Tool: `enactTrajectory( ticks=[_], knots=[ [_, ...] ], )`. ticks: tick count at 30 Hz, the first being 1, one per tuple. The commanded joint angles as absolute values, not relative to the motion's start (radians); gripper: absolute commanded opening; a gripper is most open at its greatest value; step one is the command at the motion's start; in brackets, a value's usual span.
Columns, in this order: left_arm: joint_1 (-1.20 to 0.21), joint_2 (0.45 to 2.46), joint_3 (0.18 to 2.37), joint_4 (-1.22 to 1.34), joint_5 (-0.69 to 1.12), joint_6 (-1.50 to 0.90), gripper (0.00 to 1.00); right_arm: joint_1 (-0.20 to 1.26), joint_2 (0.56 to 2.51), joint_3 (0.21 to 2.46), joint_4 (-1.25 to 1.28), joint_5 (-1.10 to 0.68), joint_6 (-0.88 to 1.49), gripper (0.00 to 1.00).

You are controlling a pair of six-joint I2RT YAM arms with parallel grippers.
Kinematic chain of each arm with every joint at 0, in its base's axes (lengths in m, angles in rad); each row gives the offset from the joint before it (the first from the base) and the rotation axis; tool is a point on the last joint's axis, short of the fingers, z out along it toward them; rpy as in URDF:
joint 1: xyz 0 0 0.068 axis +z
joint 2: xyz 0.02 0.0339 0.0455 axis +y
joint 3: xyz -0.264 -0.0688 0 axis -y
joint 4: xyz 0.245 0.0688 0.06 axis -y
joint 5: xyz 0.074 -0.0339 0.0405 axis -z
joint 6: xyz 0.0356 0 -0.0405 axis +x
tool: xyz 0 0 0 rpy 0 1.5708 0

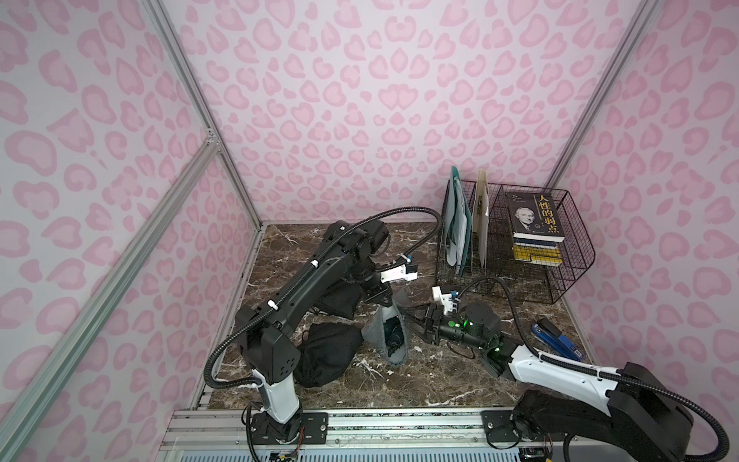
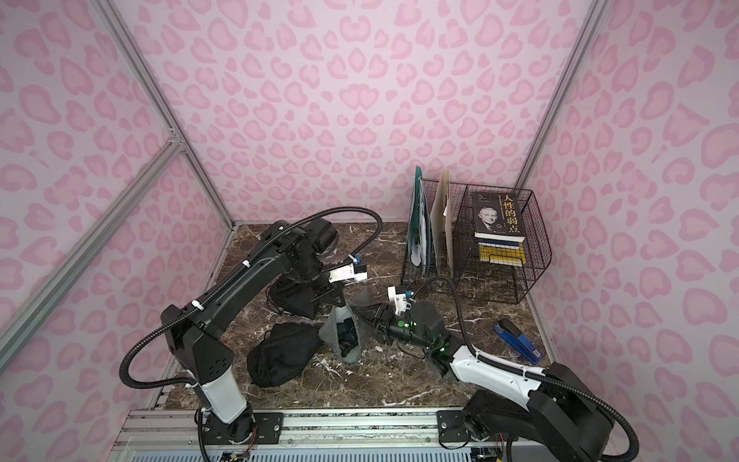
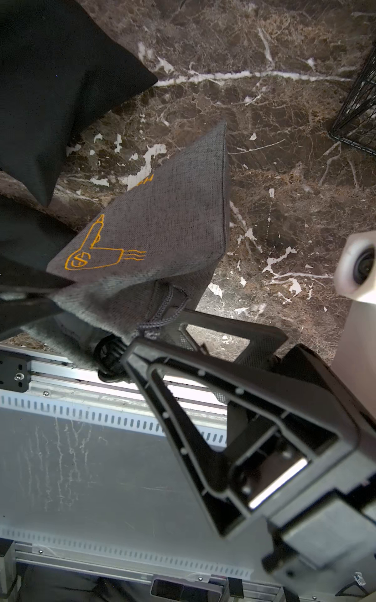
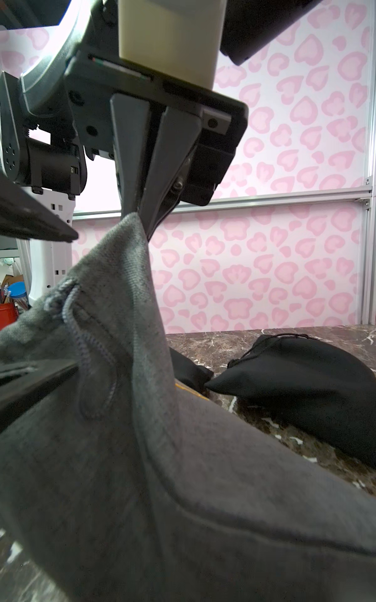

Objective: Pack away hair dryers
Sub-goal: Pull the drawstrings on both sides of the drawstring bag.

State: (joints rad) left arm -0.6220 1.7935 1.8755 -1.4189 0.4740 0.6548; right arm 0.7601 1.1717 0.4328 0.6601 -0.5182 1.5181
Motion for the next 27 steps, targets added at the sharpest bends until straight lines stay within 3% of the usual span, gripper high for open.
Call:
enactTrajectory(
  ticks=[1, 8, 14, 19, 27],
  knots=[
    [-0.620, 1.798, 1.885, -1.420, 0.498, 0.666, 0.01, 0.762, 1.183, 0.437, 0.715, -0.521, 1.525, 0.58],
    [-0.621, 1.791, 1.885, -1.422, 0.509, 0.662, 0.01, 0.751, 1.209, 0.432, 0.742, -0.507, 1.535, 0.53],
    [-0.621, 1.775, 1.865, -1.426, 0.520, 0.669, 0.01, 0.734, 1.249, 0.443, 0.778, -0.498, 1.539, 0.43],
    [-0.621, 1.765, 1.851, -1.428, 0.514, 0.683, 0.01, 0.729, 1.296, 0.468, 0.794, -0.500, 1.526, 0.32],
    [-0.621, 1.749, 1.832, -1.425, 0.490, 0.708, 0.01, 0.727, 1.274, 0.507, 0.687, -0.472, 1.461, 0.04]
  ],
)
